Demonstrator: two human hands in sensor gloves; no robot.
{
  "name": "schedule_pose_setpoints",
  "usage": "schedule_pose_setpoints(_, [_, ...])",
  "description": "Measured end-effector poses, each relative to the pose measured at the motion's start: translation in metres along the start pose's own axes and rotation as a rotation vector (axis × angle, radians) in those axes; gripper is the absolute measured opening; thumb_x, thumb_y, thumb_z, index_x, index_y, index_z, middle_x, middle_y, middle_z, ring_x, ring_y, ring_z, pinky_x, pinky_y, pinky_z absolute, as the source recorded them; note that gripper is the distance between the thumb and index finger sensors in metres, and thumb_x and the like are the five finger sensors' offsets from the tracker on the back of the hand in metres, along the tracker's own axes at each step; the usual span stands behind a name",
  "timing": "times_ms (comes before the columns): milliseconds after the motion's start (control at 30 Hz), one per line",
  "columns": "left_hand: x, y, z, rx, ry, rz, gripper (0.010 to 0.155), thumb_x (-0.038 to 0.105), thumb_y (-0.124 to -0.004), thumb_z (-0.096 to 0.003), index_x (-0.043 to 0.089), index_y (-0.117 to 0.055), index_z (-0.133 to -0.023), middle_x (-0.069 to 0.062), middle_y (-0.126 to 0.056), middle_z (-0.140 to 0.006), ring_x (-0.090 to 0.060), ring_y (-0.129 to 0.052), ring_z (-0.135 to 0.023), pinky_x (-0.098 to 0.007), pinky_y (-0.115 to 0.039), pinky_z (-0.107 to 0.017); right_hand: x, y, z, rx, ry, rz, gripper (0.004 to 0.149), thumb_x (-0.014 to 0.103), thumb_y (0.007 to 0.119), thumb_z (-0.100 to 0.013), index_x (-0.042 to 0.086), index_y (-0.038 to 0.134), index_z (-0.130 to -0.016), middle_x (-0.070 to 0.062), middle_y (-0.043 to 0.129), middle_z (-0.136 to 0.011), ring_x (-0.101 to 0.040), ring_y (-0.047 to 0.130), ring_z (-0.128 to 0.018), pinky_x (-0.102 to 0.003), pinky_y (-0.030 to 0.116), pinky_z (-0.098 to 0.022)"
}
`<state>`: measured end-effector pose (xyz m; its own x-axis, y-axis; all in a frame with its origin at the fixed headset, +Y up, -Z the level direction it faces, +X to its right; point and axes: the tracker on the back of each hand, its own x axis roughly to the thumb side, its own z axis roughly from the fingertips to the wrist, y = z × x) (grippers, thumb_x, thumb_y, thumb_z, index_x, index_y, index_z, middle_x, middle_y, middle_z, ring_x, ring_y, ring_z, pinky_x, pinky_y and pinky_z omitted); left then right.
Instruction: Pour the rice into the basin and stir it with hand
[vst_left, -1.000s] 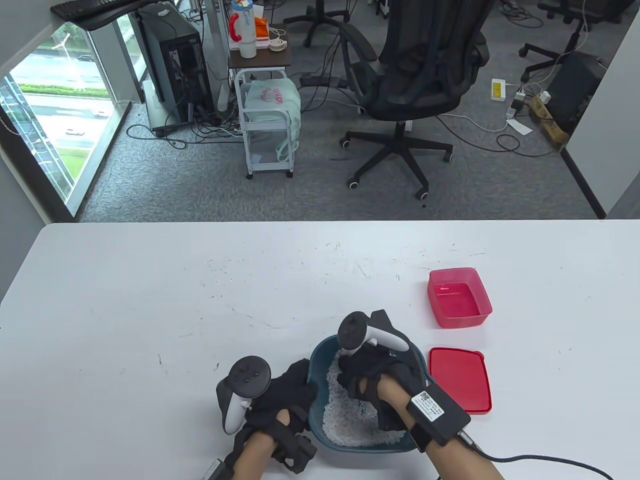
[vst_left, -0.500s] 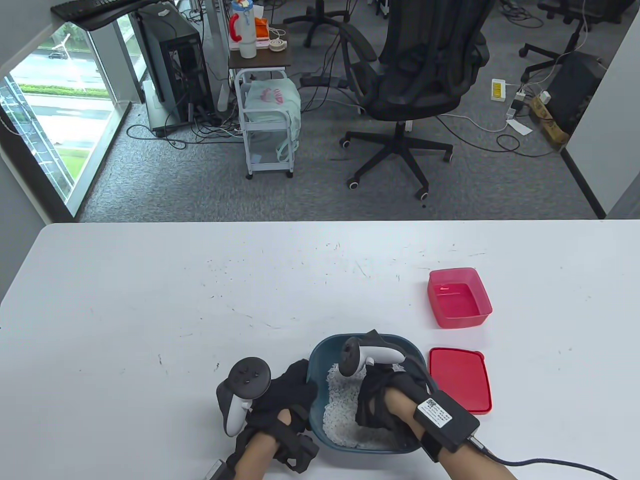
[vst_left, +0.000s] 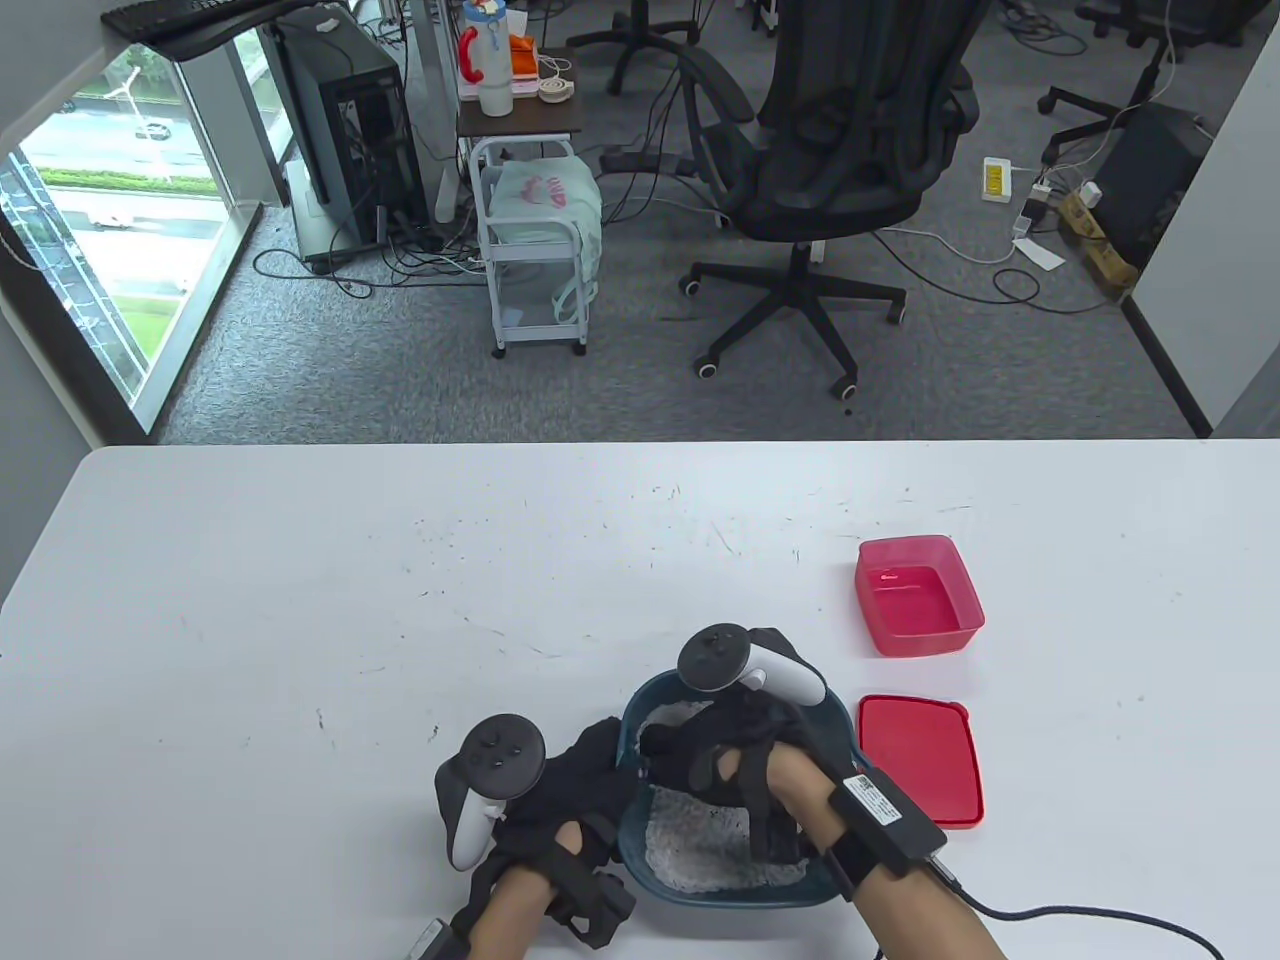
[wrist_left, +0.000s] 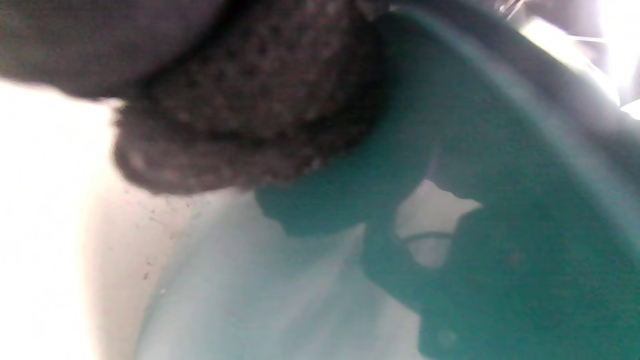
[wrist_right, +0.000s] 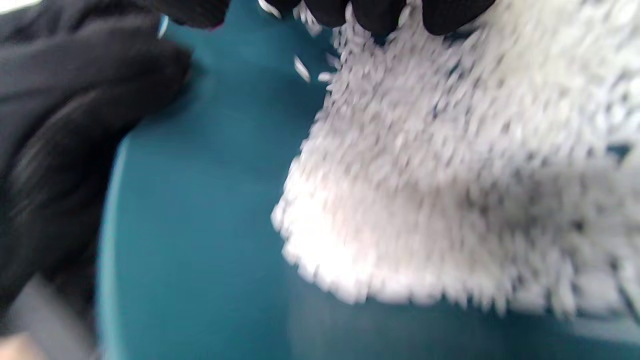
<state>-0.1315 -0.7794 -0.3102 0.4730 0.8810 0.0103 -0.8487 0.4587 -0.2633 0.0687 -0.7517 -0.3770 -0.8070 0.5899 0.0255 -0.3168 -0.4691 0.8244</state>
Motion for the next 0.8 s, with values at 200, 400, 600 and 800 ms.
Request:
schedule_pose_setpoints(200, [0.000, 0.000, 0.000, 0.009, 0.008, 0.007, 0.064, 0.028, -0.083, -0.0455, -0.002, -0.066, -0.100, -0.033, -0.083, -0.089, -0.017, -0.110, -0.005, -0.026, -0.097, 0.002, -0.003, -0.010, 0.012, -0.167, 0.265, 0.285, 0.062, 0.037, 0.073, -0.037, 0.004, 0.068, -0.090, -0.024, 0.077, -0.088, -0.048, 0.081, -0.075, -0.064, 0.069, -0.049])
schedule_pose_setpoints(400, [-0.001, 0.000, 0.001, 0.031, 0.023, 0.021, 0.064, 0.027, -0.084, -0.0452, -0.003, -0.068, -0.099, -0.032, -0.085, -0.087, -0.017, -0.110, -0.004, -0.026, -0.098, 0.004, -0.004, 0.010, 0.018, -0.068, 0.477, 0.572, 0.065, 0.039, 0.074, -0.035, -0.006, 0.078, -0.081, -0.031, 0.092, -0.072, -0.049, 0.098, -0.053, -0.058, 0.083, -0.033])
schedule_pose_setpoints(600, [-0.001, 0.000, 0.002, 0.045, 0.035, 0.026, 0.063, 0.027, -0.084, -0.0451, -0.002, -0.069, -0.098, -0.032, -0.086, -0.087, -0.016, -0.110, -0.004, -0.025, -0.098, 0.004, -0.011, 0.027, 0.016, 0.117, 0.426, 0.504, 0.064, 0.040, 0.078, -0.031, -0.015, 0.092, -0.061, -0.034, 0.108, -0.043, -0.047, 0.110, -0.022, -0.055, 0.088, -0.012])
schedule_pose_setpoints(800, [-0.001, -0.001, 0.002, 0.050, 0.037, 0.020, 0.063, 0.028, -0.084, -0.0452, -0.002, -0.069, -0.099, -0.032, -0.086, -0.087, -0.016, -0.110, -0.003, -0.025, -0.098, 0.004, -0.006, 0.036, 0.012, 0.326, -0.033, 0.154, 0.065, 0.039, 0.078, -0.031, -0.010, 0.089, -0.071, -0.034, 0.103, -0.056, -0.052, 0.104, -0.038, -0.060, 0.084, -0.024])
